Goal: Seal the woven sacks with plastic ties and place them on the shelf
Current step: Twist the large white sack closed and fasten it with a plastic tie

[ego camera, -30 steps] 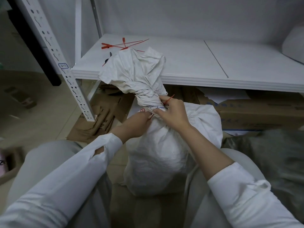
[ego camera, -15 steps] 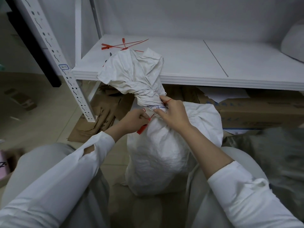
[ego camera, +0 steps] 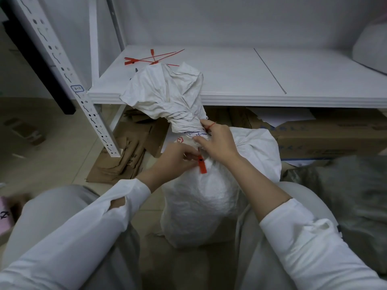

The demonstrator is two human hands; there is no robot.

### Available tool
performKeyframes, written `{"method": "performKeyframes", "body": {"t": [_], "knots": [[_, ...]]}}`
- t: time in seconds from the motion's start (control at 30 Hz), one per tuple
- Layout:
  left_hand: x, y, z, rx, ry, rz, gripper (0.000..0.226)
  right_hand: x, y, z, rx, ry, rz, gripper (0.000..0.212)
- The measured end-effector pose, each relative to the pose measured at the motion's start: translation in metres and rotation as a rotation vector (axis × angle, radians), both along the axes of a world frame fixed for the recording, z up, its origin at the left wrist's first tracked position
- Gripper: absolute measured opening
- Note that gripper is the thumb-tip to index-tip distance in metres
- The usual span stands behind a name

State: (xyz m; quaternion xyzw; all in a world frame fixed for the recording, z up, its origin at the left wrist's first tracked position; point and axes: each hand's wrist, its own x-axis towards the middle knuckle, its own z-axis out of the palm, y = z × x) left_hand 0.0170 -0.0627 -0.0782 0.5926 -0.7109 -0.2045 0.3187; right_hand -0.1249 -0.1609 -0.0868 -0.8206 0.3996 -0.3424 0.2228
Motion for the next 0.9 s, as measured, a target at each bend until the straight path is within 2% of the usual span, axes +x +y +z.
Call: {"method": "performKeyframes", "body": {"t": [0.07, 0.13, 0.27, 0.33, 0.4, 0.47, 0.5, 0.57, 0.8, 0.9], "knots": [[-0.008, 0.003, -0.003, -0.072, -0.140, -0.054, 0.009, 0.001, 0.000, 0.000, 0.014, 0.016, 0.003, 0.035], [-0.019, 0.003, -0.006, -0.116, -0.241, -0.061, 0.010, 0.002, 0.001, 0.000, 0.023, 0.016, 0.004, 0.039], [-0.020, -0.002, -0.011, -0.159, -0.212, 0.020, 0.016, 0.002, 0.001, 0.002, 0.024, 0.015, 0.012, 0.035], [-0.016, -0.006, -0.015, -0.180, -0.144, 0.175, 0.011, 0.002, 0.001, 0.003, 0.019, 0.006, 0.016, 0.029], [-0.010, -0.011, -0.015, -0.089, -0.044, 0.378, 0.011, 0.001, 0.002, 0.005, 0.033, -0.015, 0.022, 0.027], [-0.004, -0.016, -0.015, 0.160, 0.049, 0.457, 0.020, 0.001, 0.003, 0.006, 0.044, -0.017, 0.024, 0.030], [-0.002, -0.018, -0.015, 0.265, 0.081, 0.429, 0.021, 0.000, 0.003, 0.006, 0.047, -0.018, 0.026, 0.032], [-0.002, -0.018, -0.013, 0.325, 0.083, 0.338, 0.019, 0.000, 0.003, 0.006, 0.055, -0.019, 0.032, 0.033], [0.001, -0.011, -0.016, 0.144, 0.110, 0.230, 0.037, -0.003, 0.007, 0.012, 0.088, -0.050, 0.021, 0.036], [0.003, -0.007, -0.016, 0.061, 0.096, 0.157, 0.036, -0.005, 0.008, 0.015, 0.131, -0.072, 0.013, 0.040]]}}
